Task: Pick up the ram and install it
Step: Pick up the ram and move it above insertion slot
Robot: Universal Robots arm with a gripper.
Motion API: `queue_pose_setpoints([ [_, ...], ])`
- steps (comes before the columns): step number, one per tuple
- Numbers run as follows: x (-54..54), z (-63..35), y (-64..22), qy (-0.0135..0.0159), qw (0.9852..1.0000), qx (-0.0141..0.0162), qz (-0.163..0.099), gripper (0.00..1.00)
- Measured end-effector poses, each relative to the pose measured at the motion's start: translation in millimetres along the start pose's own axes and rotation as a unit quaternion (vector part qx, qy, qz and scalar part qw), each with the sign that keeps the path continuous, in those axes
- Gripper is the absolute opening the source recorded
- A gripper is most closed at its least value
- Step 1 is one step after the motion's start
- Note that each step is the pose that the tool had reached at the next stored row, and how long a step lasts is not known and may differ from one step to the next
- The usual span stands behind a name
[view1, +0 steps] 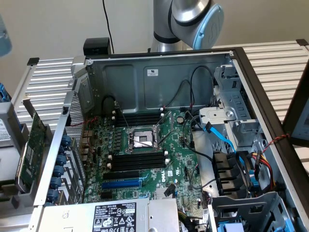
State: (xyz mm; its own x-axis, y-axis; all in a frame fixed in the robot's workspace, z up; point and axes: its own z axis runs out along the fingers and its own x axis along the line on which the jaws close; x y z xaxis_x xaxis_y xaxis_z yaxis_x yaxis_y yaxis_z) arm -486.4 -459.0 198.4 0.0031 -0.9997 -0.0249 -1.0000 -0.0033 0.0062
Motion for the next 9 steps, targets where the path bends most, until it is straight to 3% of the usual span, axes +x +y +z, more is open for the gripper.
queue_pose_setpoints([
  [2, 0.0, 1.9, 0.6, 0.0, 1.0, 0.0, 0.0, 0.46],
  [4, 0.0, 2.4, 1.3, 0.0, 1.0, 0.0, 0.0, 0.33],
  [5, 0.0, 2.3, 1.6, 0.0001, 1.0, -0.0001, 0.0, 0.33],
  [9, 0.8, 1.7, 2.4, -0.0001, 1.0, 0.0, 0.0, 0.16],
])
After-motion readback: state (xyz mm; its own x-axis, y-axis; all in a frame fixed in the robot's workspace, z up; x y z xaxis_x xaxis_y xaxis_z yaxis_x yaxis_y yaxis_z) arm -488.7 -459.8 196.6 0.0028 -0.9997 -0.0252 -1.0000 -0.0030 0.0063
